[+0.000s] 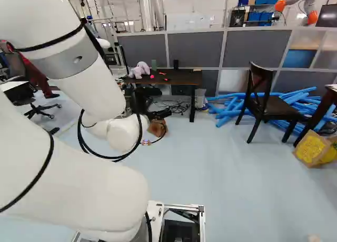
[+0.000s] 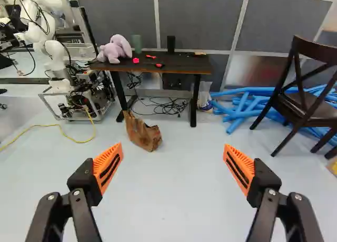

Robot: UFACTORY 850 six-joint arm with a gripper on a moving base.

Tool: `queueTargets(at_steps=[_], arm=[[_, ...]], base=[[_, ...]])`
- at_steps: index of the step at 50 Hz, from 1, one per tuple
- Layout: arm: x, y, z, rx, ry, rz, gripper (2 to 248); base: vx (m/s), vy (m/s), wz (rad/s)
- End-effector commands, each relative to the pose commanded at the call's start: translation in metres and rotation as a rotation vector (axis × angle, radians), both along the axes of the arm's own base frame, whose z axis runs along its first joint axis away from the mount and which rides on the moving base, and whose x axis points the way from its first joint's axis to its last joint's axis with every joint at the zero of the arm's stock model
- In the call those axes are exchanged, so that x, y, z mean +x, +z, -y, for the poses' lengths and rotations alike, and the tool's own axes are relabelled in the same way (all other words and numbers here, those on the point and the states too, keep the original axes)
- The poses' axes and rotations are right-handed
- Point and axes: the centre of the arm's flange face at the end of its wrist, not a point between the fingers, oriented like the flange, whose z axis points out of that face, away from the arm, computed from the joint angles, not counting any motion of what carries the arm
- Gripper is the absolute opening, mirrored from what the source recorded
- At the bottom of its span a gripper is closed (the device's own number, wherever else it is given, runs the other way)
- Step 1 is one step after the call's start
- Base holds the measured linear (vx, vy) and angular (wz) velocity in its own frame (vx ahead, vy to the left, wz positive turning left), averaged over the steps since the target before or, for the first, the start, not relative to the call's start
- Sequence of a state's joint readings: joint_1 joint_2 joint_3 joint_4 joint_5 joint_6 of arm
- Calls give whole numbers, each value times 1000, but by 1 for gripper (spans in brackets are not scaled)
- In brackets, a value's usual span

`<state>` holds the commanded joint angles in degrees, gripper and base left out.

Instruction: Pick up the bag on the ground and place it on the table

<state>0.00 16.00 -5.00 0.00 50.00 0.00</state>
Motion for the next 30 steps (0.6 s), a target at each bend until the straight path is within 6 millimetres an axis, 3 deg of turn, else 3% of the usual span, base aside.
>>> queueTargets(at_steps=[30], arm=[[0, 0, 0, 0, 0, 0, 247]], base=[[275, 33, 130]])
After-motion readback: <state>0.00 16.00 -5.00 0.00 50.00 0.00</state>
